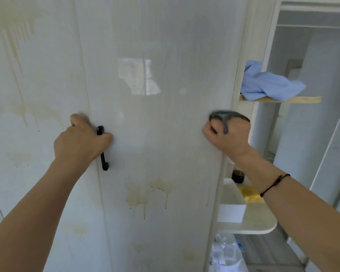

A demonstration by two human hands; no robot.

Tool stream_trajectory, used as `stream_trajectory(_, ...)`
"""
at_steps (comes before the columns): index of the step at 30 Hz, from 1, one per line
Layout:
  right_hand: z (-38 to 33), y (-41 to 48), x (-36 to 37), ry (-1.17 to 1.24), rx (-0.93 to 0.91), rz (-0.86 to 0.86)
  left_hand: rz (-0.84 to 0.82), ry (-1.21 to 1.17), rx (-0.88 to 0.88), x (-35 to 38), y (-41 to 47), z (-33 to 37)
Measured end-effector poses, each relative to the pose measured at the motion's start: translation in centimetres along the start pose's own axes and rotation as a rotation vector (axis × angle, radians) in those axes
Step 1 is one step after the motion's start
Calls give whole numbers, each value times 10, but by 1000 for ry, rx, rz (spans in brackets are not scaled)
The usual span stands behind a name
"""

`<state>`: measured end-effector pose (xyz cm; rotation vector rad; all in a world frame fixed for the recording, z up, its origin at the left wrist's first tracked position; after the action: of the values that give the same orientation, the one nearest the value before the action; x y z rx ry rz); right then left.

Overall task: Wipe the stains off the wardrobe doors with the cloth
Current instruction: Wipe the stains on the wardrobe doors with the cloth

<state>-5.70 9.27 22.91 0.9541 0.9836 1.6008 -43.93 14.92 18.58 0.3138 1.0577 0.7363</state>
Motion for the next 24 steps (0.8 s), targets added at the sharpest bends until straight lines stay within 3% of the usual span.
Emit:
stream_trajectory(4, 28, 63, 7, -42, 154, 140, 0, -4, 10, 0, 0, 2)
stream_trajectory(8, 9, 23, -7, 5, 184, 174, -14, -12, 12, -6, -5, 5)
stream_trajectory(14, -71, -167, -10, 126, -33, -241, -4, -59, -10, -12, -15, 10)
stream_trajectory(17, -94, -220, -11, 217, -146, -412, -4, -59, -11, -11, -17, 11)
stream_trajectory(20, -77, -172, -13, 171, -223, -303, 25, -55, -17, -13, -16, 9)
stream_trajectory(24, -12, -30, -6, 68, -3, 3, 48, -32, -37, -9, -16, 3)
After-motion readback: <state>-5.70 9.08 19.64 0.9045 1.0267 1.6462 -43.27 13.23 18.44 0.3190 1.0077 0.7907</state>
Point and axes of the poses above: each hand's wrist, its own y-axis towards the middle knuckle, its own x-axis out of the palm, z = x × y, the point moved 10 cm from there along y, towards the middle knuckle, and after that the axes turned 2 degrees about -y, right-handed, at the moved point
